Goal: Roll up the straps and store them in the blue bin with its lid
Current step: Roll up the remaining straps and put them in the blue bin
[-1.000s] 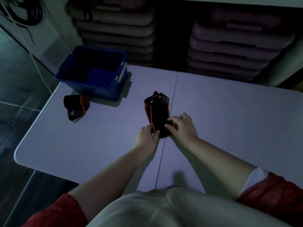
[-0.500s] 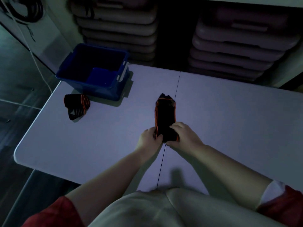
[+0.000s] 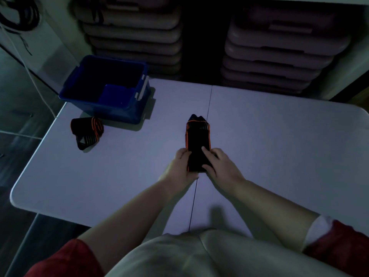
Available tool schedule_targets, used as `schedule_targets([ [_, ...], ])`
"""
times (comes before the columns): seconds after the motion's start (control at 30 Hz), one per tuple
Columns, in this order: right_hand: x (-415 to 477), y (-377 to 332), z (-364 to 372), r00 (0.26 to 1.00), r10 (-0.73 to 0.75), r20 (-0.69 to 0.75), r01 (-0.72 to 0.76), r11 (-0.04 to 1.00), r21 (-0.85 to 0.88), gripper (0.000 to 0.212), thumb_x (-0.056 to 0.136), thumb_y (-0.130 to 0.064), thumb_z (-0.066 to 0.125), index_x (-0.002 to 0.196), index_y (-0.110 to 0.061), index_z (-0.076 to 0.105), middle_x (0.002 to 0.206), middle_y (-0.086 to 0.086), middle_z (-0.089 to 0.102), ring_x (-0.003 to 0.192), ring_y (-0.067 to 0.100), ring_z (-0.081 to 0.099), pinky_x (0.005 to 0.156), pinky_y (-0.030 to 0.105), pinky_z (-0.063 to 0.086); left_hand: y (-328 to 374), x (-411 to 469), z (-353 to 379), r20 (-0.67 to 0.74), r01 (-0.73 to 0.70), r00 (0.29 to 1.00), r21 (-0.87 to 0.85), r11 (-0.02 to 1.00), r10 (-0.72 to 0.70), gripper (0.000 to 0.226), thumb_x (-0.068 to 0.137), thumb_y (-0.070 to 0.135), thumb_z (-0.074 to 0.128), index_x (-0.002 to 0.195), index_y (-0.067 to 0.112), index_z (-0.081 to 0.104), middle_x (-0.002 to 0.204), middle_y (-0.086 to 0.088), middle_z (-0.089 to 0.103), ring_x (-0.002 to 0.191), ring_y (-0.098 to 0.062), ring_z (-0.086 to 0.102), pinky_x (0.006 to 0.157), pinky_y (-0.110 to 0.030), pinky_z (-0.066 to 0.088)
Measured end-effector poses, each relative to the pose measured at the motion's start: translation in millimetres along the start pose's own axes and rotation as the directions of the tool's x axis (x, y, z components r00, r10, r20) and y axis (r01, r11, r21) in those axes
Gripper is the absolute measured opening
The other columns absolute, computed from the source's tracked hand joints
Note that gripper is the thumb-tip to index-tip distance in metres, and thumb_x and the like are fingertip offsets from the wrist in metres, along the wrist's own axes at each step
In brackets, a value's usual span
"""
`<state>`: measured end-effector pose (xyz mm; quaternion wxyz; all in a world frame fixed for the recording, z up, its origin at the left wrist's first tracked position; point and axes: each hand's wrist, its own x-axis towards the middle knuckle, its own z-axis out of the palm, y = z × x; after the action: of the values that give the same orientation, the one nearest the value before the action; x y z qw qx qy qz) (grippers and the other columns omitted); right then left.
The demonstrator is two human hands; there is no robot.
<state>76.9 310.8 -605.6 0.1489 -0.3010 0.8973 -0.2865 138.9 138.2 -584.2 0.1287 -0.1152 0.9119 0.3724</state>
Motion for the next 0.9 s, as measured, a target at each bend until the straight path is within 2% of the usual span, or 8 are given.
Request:
schedule_targets([
  [0.1,1.0,0.4,-0.6,1.0,0.018,0.005,-0.018,0.997,0.073,0.051,0.098,-0.026,0.048,0.146,-0.016,0.036,0.146,0.008,0.041,0.131,0.024,0.043,0.109,0.038,0.038,-3.8,0.8,-3.7,0.018,-0.021,1.0,0.087,0.996,0.019,0.067,0.077,0.025,0.071,0.136,0.007,0.044,0.135,-0.012,0.047,0.117,-0.031,0.055,0.099,-0.042,0.046],
  [0.2,-1.4,5.8,-2.1,0.985,0.008,0.171,-0.01,1.0,0.014,0.073,0.092,-0.033,0.057,0.153,-0.018,0.019,0.16,0.003,0.02,0.144,0.019,0.023,0.117,0.032,0.023,-2.2,0.4,-3.3,-0.003,0.004,1.0,0.067,0.998,-0.004,0.065,0.082,0.028,0.062,0.14,0.006,0.041,0.135,-0.013,0.05,0.121,-0.03,0.053,0.102,-0.038,0.045],
  [0.27,2.3,11.9,-2.9,0.983,-0.014,0.185,0.011,1.0,0.017,0.071,0.09,-0.03,0.059,0.151,-0.023,0.022,0.156,0.003,0.029,0.139,0.02,0.032,0.115,0.035,0.029,0.9,-0.4,-2.3,-0.008,0.023,1.0,0.053,0.998,-0.023,0.066,0.084,0.026,0.057,0.144,0.006,0.036,0.141,-0.013,0.047,0.127,-0.029,0.048,0.105,-0.036,0.041],
  [0.37,12.9,15.1,-8.3,0.995,-0.002,0.098,-0.004,0.998,0.06,0.044,0.089,-0.033,0.059,0.13,-0.032,0.043,0.12,0.004,0.058,0.109,0.02,0.055,0.091,0.041,0.049,2.9,0.7,-2.1,-0.022,0.087,0.996,-0.001,0.996,-0.087,0.066,0.086,0.022,0.056,0.146,0.009,0.032,0.141,-0.015,0.047,0.127,-0.031,0.048,0.103,-0.036,0.041],
  [0.63,42.2,-2.7,-22.2,0.99,0.077,0.117,-0.09,0.989,0.114,0.028,0.097,-0.034,0.046,0.117,-0.016,0.054,0.101,0.006,0.062,0.091,0.021,0.058,0.077,0.038,0.049,-0.4,9.7,-0.5,-0.123,0.176,0.973,-0.161,0.971,-0.197,0.053,0.09,0.024,0.058,0.138,0.014,0.038,0.125,-0.016,0.057,0.11,-0.032,0.058,0.087,-0.036,0.045],
  [0.77,59.2,-0.8,-12.5,0.969,0.245,0.033,-0.247,0.963,0.106,0.03,0.093,-0.042,0.048,0.078,-0.017,0.052,0.084,0.006,0.052,0.078,0.024,0.054,0.057,0.028,0.034,1.6,21.5,-11.7,-0.146,0.192,0.968,-0.092,0.977,-0.204,0.037,0.093,0.032,0.052,0.123,0.01,0.051,0.112,-0.013,0.061,0.099,-0.03,0.061,0.083,-0.039,0.051],
  [0.83,65.4,-5.7,-12.2,0.955,0.295,-0.032,-0.283,0.937,0.203,0.022,0.092,-0.038,0.053,0.099,-0.018,0.057,0.097,0.002,0.054,0.088,0.019,0.055,0.066,0.027,0.037,2.5,30.5,-16.7,-0.13,0.22,0.966,-0.052,0.974,-0.225,0.037,0.093,0.037,0.051,0.113,0.007,0.058,0.108,-0.012,0.06,0.092,-0.029,0.061,0.076,-0.037,0.05],
  [0.9,66.9,-14.7,-14.7,0.961,0.265,-0.072,-0.244,0.944,0.224,0.034,0.093,-0.027,0.054,0.125,-0.019,0.049,0.109,0.002,0.054,0.097,0.017,0.054,0.077,0.029,0.04,4.3,37.3,-20.3,-0.107,0.269,0.957,-0.019,0.963,-0.269,0.038,0.094,0.039,0.049,0.102,0.003,0.06,0.101,-0.013,0.058,0.082,-0.028,0.058,0.065,-0.032,0.042],
])
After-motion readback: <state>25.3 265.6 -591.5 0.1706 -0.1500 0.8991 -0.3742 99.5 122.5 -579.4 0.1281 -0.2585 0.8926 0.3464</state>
